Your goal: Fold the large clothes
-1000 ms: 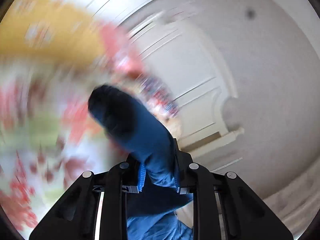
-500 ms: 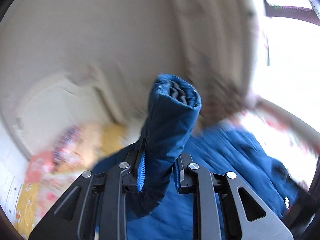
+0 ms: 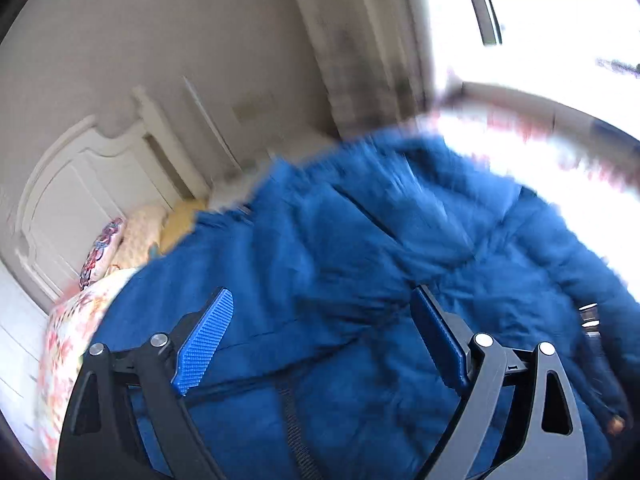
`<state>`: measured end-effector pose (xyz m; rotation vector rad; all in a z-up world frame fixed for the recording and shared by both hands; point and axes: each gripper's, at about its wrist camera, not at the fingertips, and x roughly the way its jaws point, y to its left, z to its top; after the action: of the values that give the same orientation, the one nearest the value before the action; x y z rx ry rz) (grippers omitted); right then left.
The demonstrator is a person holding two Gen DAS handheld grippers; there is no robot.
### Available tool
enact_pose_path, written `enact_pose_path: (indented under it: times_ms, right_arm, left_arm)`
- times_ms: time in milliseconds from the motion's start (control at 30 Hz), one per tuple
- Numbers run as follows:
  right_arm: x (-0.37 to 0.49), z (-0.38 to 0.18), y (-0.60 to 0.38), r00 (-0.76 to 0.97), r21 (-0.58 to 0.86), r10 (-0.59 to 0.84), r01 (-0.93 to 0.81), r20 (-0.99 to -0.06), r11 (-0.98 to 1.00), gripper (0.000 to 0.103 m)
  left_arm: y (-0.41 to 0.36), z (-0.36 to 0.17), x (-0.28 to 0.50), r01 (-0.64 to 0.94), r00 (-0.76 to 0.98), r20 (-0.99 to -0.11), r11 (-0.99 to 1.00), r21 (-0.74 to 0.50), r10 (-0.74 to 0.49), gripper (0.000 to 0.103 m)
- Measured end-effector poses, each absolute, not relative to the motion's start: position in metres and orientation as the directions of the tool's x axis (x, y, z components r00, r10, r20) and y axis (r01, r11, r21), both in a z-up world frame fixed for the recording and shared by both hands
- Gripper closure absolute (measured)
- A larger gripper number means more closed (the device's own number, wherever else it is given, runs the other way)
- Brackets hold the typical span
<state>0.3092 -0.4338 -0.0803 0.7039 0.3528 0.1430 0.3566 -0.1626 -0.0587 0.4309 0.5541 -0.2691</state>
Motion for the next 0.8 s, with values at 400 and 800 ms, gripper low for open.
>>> enact_pose_path:
  times_ms: [400, 800]
  right_arm:
    - [0.386, -0.116, -0.322, 0.624, 0.611, 0.572, -0.184, -0.533, 0.770, 0.036]
    - [0.420, -0.131, -0.305, 0.599, 0.637, 0.551, -0.087, -0.581, 0.766, 0.049]
  left_arm:
    - [0.072, -0.053, 0.370, -0.319, 0.744, -0.615, 0.948, 0.016, 0.261, 0.013]
    - [0.047, -0.082, 0.384, -0.299, 0.727, -0.622, 0.949, 0.096, 0.292, 0.014]
